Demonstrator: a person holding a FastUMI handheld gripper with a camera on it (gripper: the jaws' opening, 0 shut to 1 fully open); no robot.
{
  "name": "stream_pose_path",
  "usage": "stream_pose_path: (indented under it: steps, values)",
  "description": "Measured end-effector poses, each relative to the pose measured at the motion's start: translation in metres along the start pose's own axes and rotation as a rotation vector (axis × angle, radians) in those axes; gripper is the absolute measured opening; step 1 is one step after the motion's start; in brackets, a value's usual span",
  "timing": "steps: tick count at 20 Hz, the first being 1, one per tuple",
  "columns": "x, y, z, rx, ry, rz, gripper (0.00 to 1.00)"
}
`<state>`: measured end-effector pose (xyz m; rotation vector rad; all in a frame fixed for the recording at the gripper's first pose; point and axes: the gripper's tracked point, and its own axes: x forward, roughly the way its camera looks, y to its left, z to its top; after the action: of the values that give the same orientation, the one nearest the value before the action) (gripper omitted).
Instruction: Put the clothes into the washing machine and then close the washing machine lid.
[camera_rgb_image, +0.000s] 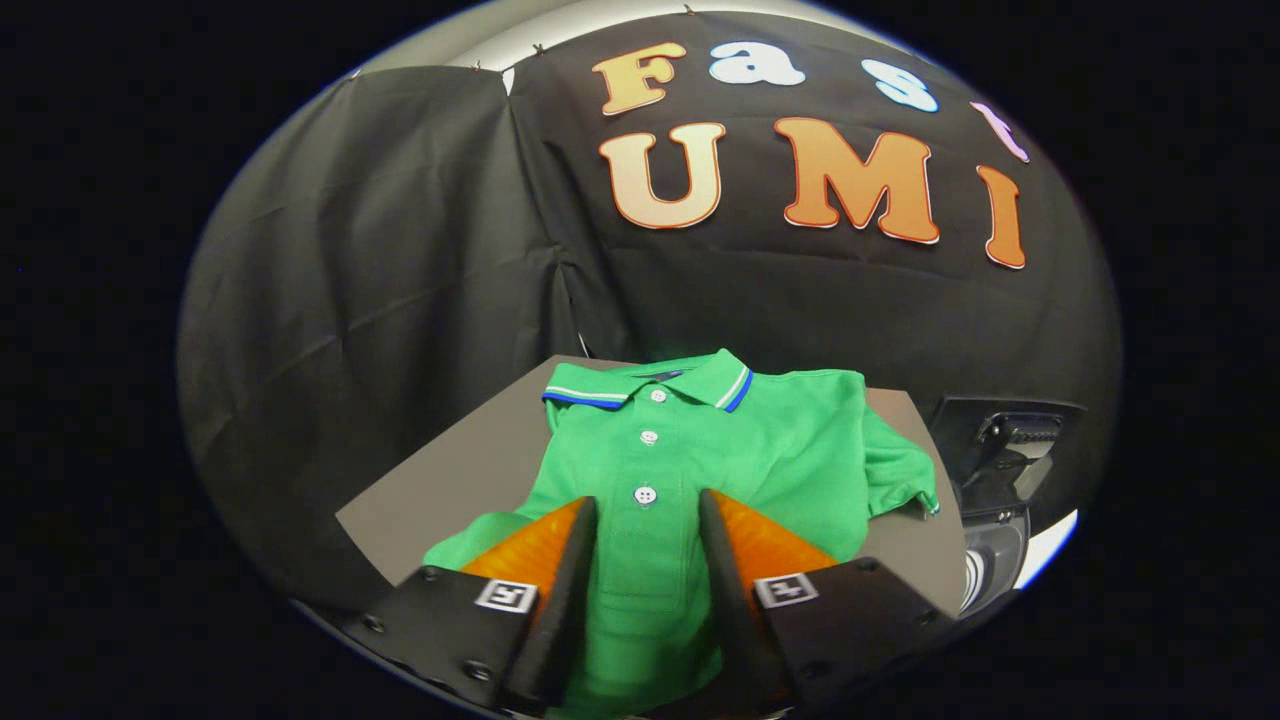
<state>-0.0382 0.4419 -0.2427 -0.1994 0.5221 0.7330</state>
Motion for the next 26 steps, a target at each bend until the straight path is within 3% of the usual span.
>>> stream_pose_path:
  steps: [4, 8, 9, 12, 13, 17, 19, 26]
  values:
    - [-0.001, -0.003, 0.0, -0.037, 0.019, 0.013, 0.42]
    - [-0.004, -0.006, 0.002, -0.042, 0.006, 0.028, 0.3]
    - [-0.005, -0.007, 0.003, -0.034, 0.005, 0.031, 0.22]
    - [-0.006, -0.009, 0.003, -0.049, 0.016, 0.048, 0.22]
    - [-0.011, -0.012, 0.003, -0.05, 0.017, 0.05, 0.16]
    - [-0.014, -0.017, 0.006, -0.047, 0.02, 0.064, 0.15]
    - [-0.018, -0.021, 0.011, -0.023, 0.03, 0.06, 0.11]
    - [-0.082, -0.083, 0.021, 0.03, -0.031, 0.017, 0.1]
